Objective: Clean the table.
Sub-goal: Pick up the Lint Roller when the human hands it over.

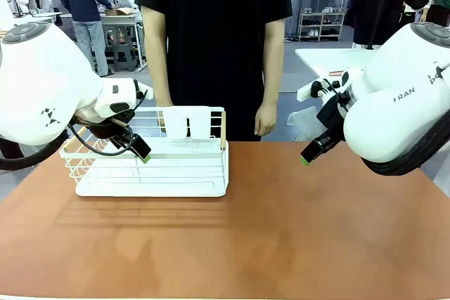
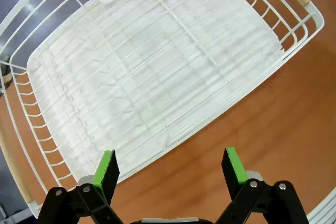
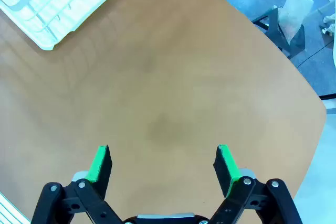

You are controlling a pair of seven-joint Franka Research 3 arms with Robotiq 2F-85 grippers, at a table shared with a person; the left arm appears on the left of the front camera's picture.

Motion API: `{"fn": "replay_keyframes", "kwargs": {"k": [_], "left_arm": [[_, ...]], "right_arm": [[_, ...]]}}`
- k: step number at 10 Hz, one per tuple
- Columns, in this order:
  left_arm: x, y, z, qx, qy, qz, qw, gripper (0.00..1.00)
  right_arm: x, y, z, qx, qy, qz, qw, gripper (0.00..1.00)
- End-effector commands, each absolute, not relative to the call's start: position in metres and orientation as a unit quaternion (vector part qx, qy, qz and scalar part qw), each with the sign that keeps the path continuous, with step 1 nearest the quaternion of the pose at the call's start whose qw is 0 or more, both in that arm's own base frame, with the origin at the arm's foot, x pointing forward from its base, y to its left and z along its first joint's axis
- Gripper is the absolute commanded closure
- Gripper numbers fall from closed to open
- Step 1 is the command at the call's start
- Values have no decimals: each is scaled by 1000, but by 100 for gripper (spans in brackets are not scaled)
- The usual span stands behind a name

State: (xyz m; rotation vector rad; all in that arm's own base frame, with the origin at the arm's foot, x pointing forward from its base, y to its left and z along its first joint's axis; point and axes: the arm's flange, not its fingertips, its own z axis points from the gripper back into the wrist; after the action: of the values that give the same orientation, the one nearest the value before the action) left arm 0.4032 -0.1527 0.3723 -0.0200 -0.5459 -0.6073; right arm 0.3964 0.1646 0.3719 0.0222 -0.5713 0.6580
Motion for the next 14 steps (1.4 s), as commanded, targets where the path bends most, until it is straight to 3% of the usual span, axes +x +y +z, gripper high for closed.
{"fn": "replay_keyframes", "kwargs": {"k": [1,12,13,14], "left_arm": [[403,-153,372,-10,-265,-295,918,0],[403,-154,372,-10,-265,-297,917,0],[414,-131,417,-122,-232,-256,931,0],[420,-97,450,-228,-203,-234,923,0]], "right_arm": [[396,165,372,11,-277,319,907,0],[396,164,372,10,-277,319,906,0],[407,135,417,141,-240,283,918,0],[415,98,447,211,-216,238,923,0]]}}
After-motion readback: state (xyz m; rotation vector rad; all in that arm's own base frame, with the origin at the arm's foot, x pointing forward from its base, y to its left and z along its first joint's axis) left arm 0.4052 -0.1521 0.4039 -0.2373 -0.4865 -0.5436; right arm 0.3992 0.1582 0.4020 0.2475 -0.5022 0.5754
